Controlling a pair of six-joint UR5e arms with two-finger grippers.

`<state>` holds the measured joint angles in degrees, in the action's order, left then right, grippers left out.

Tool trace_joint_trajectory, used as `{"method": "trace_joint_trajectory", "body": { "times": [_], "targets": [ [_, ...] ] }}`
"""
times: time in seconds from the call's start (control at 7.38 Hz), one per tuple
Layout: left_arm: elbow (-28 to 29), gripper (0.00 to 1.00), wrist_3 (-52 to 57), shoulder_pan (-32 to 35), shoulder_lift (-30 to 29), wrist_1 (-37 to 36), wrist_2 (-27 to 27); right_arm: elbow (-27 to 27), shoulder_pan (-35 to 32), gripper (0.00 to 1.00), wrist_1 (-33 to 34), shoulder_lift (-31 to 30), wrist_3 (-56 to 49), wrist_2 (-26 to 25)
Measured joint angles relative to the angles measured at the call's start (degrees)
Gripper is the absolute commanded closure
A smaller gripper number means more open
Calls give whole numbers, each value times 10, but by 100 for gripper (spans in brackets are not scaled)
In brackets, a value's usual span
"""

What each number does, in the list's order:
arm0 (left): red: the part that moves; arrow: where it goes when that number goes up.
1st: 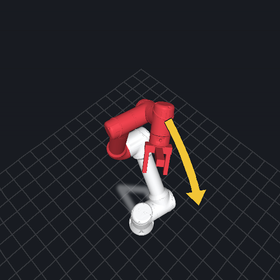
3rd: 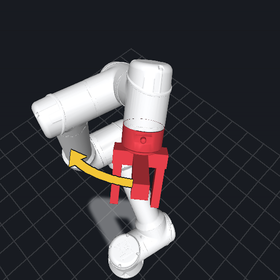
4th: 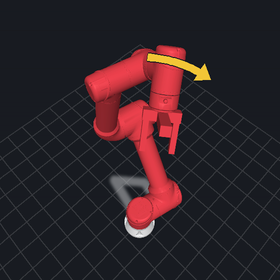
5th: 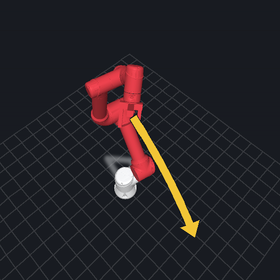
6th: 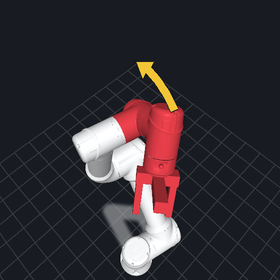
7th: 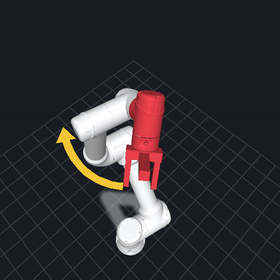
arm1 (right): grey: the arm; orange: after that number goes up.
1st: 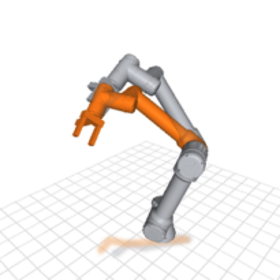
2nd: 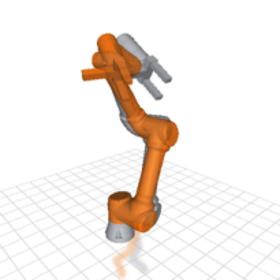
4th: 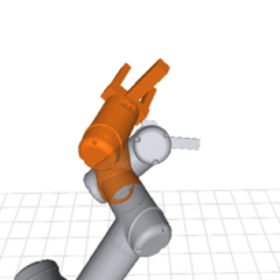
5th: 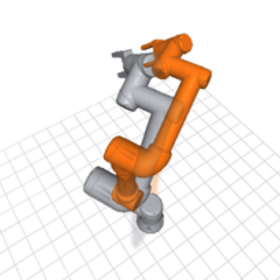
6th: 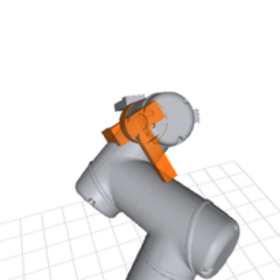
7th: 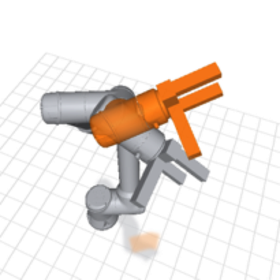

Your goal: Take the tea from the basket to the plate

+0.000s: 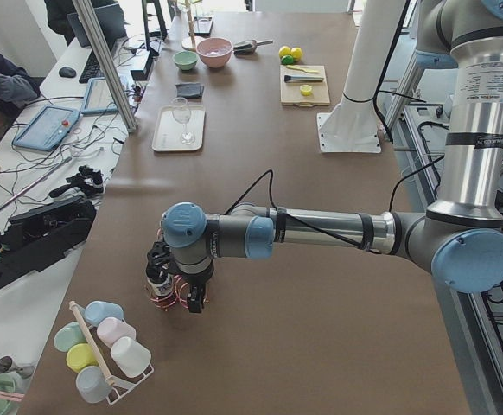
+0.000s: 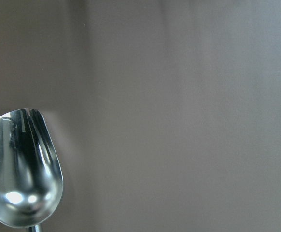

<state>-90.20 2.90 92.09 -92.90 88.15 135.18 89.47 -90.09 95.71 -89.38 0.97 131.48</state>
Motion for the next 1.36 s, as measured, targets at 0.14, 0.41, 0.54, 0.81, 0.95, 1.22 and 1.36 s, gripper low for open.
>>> {"method": "trace_joint_trajectory", "body": {
  "times": [0.14,0.41,0.54,0.81,0.95,1.22,1.36],
  "targets": [
    [0,2,0,0,0,0,0,0,0,0,0,0,0,0],
    [1,2,0,0,0,0,0,0,0,0,0,-1,0,0],
    [1,2,0,0,0,0,-1,0,0,0,0,-1,0,0],
    [1,2,0,0,0,0,-2,1,0,0,0,-1,0,0],
    [2,2,1,0,0,0,-3,1,-1,0,0,-1,0,1],
    [0,2,1,-1,0,-1,-16,1,-1,0,0,-1,0,0],
    [-2,2,0,-1,-1,-2,-24,1,-2,0,0,-1,0,0]
  ]
}}
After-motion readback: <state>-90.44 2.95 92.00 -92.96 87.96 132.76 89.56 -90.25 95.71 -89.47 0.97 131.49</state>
